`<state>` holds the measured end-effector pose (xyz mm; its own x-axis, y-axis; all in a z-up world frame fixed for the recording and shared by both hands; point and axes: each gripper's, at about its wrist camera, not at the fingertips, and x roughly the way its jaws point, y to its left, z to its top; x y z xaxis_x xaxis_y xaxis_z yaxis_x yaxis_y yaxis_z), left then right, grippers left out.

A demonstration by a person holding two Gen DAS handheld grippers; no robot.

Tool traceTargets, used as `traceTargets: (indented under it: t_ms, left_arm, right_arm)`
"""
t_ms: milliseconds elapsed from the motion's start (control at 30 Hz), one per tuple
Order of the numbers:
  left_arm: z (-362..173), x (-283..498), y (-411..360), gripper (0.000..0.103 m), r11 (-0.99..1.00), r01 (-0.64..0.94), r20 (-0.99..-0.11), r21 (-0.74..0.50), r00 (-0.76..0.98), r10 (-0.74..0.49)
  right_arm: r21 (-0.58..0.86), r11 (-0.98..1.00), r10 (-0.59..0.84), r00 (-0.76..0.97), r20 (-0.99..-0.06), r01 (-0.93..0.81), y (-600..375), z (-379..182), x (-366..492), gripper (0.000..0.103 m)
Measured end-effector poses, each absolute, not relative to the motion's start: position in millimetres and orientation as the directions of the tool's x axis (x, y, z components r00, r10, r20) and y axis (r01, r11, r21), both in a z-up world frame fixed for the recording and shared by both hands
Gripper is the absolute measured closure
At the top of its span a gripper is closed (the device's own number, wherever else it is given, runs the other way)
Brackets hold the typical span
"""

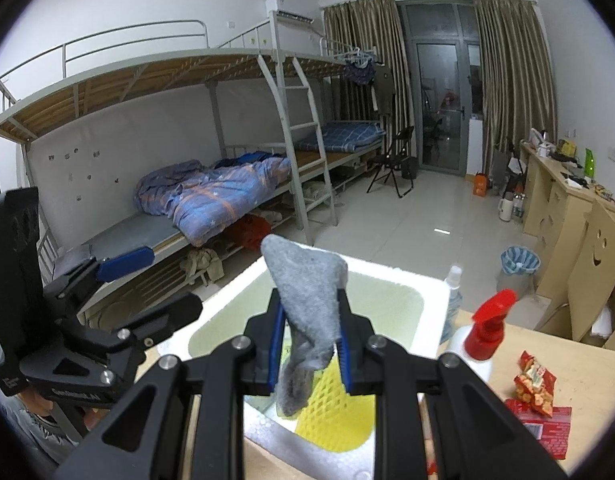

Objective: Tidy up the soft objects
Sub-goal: 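Lower the grey sock into the box and open right tool, then withdraw both tools from the foam box back toward the table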

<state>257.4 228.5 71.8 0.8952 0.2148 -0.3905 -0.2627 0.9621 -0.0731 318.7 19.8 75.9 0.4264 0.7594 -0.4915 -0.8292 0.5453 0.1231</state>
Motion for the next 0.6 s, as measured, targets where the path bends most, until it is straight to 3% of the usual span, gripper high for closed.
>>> traceTargets:
  t_ms: [233, 333, 367, 600]
  left_arm:
    - [71.1, 259.3, 228.6, 0.002, 0.962, -0.266, -0.390, -0.068, 0.894, 0.220]
    - [71.8, 261.2, 228.5, 0.002, 0.961, -0.267, -0.391, -0.066, 0.893, 0.221]
    - [71.5, 260.7, 229.0, 0.002, 0.961, -0.268, -0.391, -0.067, 0.893, 0.222]
    - [71.1, 261.2, 229.6, 0.002, 0.962, -0.262, -0.391, -0.070, 0.895, 0.216]
  right_arm:
    - [0.121, 0.549, 0.753, 0.427, -0.500, -0.827, 21.8, 71.5, 319.6, 0.075]
    - [0.099, 0.570, 0.737, 0.455, -0.500, -0.816, 21.6, 71.8, 318.4, 0.045]
    - [0.101, 0.574, 0.740, 0.461, -0.490, -0.813, 20.3, 73.5, 317.6, 0.041]
    - [0.115, 0.583, 0.746, 0.474, -0.468, -0.804, 14.1, 78.1, 316.8, 0.033]
